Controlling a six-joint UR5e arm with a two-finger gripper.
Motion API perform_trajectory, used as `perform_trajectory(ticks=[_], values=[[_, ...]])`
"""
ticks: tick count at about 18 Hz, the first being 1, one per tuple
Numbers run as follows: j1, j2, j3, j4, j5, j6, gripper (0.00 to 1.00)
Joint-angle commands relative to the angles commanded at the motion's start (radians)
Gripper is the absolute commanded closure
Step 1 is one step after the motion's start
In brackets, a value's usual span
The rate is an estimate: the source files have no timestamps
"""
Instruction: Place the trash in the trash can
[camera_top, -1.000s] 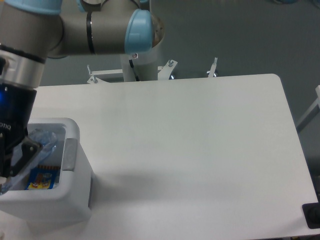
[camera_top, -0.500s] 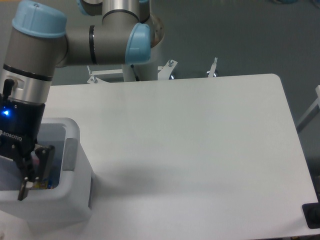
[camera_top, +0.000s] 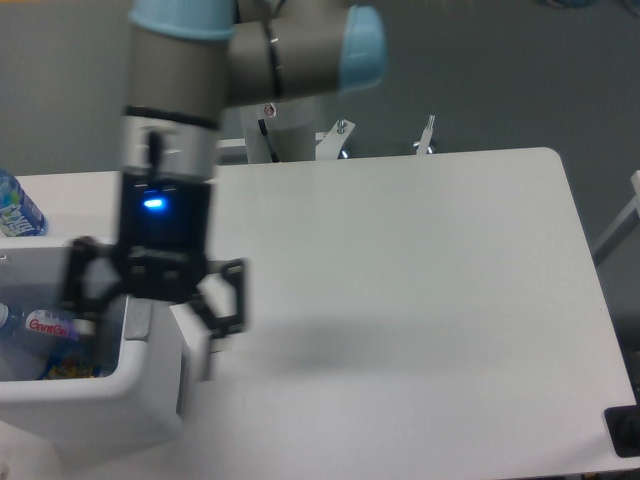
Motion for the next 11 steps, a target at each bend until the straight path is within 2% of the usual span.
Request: perform_trajectory(ticks=[1,5,11], values=[[0.011,-0.002,-0.009,-0.012,0.029,0.06,0.0],[0.04,0.008,-0.031,-0.135,0.161,0.363,0.0],[0.147,0.09,-0.046,-0.4,0.187,0.687,0.0]])
